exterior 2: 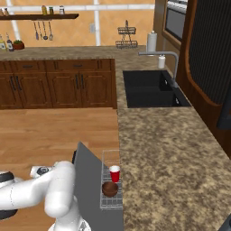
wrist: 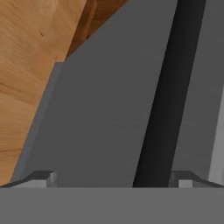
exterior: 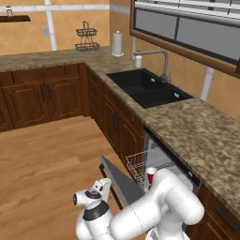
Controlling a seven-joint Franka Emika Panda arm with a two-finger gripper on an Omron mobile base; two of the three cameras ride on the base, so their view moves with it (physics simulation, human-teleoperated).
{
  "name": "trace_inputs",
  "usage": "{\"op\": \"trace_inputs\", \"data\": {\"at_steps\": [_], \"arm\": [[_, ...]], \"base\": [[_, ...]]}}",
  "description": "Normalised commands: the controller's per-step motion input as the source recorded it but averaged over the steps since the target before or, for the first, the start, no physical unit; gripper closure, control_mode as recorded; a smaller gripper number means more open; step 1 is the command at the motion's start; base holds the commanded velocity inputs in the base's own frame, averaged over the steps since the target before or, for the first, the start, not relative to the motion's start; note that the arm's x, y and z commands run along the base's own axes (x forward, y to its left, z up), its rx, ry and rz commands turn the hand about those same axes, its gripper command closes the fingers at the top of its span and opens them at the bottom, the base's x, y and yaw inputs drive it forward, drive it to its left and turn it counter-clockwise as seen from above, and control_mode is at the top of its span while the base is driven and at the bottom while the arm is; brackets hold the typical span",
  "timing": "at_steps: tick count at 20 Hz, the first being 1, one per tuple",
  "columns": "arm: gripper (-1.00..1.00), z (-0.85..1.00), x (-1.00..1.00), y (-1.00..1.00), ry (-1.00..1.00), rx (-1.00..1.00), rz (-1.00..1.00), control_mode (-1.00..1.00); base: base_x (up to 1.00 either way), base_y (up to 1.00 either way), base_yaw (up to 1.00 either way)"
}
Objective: Pick up the cup and bowl from the counter, place them in the dishwasher, and close the dishwasher door.
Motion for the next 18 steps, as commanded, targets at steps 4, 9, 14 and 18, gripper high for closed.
{"op": "trace_inputs", "data": {"at_steps": [4, 9, 14, 18], "arm": [[-1.00, -0.42, 0.60, -0.94, -0.03, -0.17, 0.00, -1.00], [-1.00, -0.02, 0.51, -0.89, -0.12, -0.47, -0.04, -1.00], [-1.00, -0.33, 0.48, -1.00, -0.04, -0.63, -0.10, -1.00], [-1.00, -0.40, 0.24, -1.00, 0.00, -0.63, -0.12, -1.00]], "base": [[0.00, 0.00, 0.00], [0.00, 0.00, 0.00], [0.00, 0.00, 0.00], [0.00, 0.00, 0.00]]}}
